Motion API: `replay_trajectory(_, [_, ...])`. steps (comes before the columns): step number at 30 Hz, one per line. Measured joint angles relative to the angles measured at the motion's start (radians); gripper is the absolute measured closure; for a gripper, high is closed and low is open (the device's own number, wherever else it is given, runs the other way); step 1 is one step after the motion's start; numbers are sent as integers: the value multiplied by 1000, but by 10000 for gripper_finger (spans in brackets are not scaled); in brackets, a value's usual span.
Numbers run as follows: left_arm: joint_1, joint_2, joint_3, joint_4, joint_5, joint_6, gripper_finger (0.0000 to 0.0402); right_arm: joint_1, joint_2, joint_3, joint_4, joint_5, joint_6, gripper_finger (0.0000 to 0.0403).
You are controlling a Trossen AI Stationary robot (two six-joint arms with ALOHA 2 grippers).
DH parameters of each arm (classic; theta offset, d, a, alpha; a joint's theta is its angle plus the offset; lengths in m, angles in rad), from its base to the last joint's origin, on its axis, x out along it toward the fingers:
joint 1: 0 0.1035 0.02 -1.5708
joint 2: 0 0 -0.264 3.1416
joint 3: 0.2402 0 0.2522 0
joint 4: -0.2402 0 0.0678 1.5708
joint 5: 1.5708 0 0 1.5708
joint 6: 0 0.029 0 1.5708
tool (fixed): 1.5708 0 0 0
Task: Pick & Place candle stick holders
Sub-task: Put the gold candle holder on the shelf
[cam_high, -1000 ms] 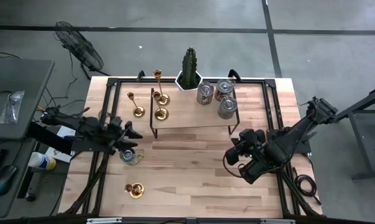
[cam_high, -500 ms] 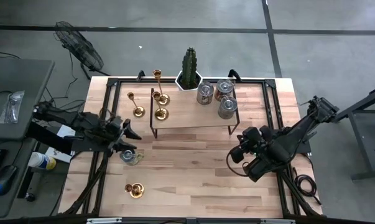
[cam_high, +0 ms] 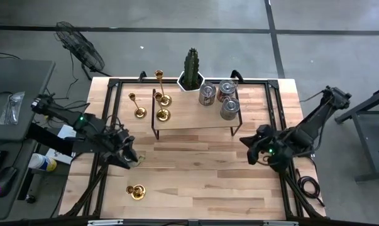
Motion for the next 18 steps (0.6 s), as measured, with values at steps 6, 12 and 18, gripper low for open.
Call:
replay_trajectory(6, [-199, 7, 0, -67, -204, -155, 156, -61, -64, -141, 290, -93, -267, 401])
replay_trajectory(12, [-436, 71, 0, -73, -417, -295, 156, -118, -64, -208, 350, -206, -391, 401])
replay_trajectory(18, [-636, 200, 0, -36, -523, -475, 156, -157, -63, -222, 358, -248, -415, 401])
